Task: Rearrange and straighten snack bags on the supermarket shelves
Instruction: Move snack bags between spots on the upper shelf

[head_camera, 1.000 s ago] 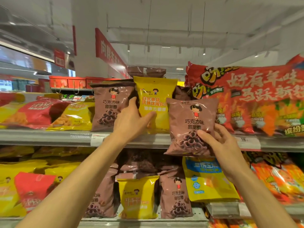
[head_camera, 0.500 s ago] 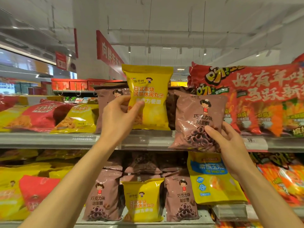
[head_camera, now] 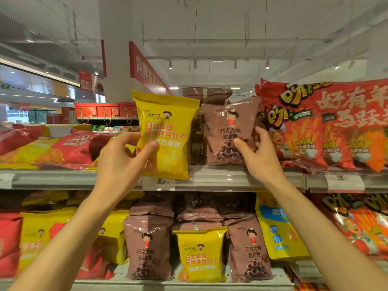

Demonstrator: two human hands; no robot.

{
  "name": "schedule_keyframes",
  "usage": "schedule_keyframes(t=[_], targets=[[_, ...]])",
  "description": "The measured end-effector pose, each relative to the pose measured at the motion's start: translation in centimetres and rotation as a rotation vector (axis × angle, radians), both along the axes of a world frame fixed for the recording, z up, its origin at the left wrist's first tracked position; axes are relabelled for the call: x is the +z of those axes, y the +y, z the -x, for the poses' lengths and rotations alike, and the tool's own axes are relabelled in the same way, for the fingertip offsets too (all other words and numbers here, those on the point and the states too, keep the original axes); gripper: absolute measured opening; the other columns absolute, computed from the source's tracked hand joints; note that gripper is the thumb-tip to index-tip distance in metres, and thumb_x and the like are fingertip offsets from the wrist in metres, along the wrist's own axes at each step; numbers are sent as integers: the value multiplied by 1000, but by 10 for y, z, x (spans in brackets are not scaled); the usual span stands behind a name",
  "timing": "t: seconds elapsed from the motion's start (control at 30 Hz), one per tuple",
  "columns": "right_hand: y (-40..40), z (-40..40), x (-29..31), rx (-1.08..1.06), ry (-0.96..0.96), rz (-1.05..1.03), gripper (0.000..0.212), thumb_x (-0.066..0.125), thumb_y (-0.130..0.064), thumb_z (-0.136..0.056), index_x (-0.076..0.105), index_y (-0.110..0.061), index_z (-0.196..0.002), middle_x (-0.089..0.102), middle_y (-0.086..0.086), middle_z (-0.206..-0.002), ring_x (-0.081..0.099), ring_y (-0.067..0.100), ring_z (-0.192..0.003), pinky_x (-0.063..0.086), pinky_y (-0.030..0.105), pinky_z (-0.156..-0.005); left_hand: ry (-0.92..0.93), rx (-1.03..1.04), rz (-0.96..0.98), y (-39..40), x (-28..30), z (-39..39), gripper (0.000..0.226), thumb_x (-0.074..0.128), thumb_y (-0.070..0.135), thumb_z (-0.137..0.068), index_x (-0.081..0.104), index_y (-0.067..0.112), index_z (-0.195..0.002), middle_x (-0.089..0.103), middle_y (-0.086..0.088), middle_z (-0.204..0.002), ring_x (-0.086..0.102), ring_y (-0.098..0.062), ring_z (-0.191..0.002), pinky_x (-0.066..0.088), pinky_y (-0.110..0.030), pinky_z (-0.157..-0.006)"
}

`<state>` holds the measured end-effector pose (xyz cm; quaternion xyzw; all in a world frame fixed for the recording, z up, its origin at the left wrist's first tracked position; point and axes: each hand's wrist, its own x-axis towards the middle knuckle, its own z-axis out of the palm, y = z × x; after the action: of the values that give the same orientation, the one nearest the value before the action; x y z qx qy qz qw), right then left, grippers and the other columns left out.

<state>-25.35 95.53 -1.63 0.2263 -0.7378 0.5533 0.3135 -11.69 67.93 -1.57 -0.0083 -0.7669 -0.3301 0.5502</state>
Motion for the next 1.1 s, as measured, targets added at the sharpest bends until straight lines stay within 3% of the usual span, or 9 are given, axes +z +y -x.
schedule_keyframes(t=[0.1,0.23,0.4,0.53,0.67,0.73,0.83,0.97,1.1], targets=[[-8,2,-7,-51,-11,-132,74,64,-54,-94,33,-22,-153,53,-3,-147,49,14,-132,41,34,-107,-9,7,28,-3,-2,-3,30,70,56,-89,71,29,-102,71,14,-90,55,-2,-60,41,-28,-57],[-4,1,-2,-77,-38,-207,72,63,-54,-94,35,-21,-151,57,-5,-141,48,5,-118,41,29,-97,-6,22,50,0,-3,-4,26,69,56,-90,67,32,-101,69,17,-87,59,0,-70,46,-30,-60],[-2,-4,-2,-158,-45,-333,62,55,-57,-97,45,-17,-143,66,3,-130,62,27,-116,52,46,-97,-40,3,34,0,-7,2,36,67,55,-92,67,24,-109,70,8,-102,64,-15,-99,52,-39,-83],[2,-15,-4,-199,-43,-314,65,58,-57,-95,48,-18,-146,60,3,-141,58,25,-125,49,47,-105,-61,-96,-27,4,-13,1,38,64,56,-93,60,24,-113,66,17,-95,64,4,-90,56,-33,-77],[11,-34,-10,-271,28,-203,55,62,-49,-97,54,-20,-142,58,2,-139,58,21,-123,49,46,-104,-79,-182,-69,3,-22,-1,36,63,51,-95,55,24,-117,70,5,-89,71,-14,-80,58,-50,-75],[15,-47,-18,-266,18,-132,47,63,-46,-97,56,-24,-138,61,-2,-134,59,15,-119,50,40,-100,-92,-221,-103,-1,-29,-4,38,62,53,-95,52,26,-119,72,4,-84,73,-15,-76,59,-49,-72],[15,-73,-37,-202,-61,-76,36,65,-43,-96,59,-29,-128,67,-10,-114,62,-3,-95,48,12,-78,-108,-266,-138,-11,-45,-12,36,62,56,-94,51,31,-118,70,11,-77,72,-9,-69,58,-42,-65],[6,-107,-79,-40,-222,24,29,68,-32,-96,63,-25,-124,73,-1,-103,70,8,-95,54,24,-88,-142,-306,-224,-27,-81,-25,37,65,56,-91,55,33,-117,68,8,-74,67,-8,-64,53,-36,-61],[-12,-132,-131,22,-322,127,21,69,-22,-96,68,-25,-117,75,-2,-95,70,8,-92,51,11,-73,-154,-311,-324,-44,-121,-44,32,68,54,-88,57,35,-111,72,15,-84,66,-3,-67,51,-22,-54]])
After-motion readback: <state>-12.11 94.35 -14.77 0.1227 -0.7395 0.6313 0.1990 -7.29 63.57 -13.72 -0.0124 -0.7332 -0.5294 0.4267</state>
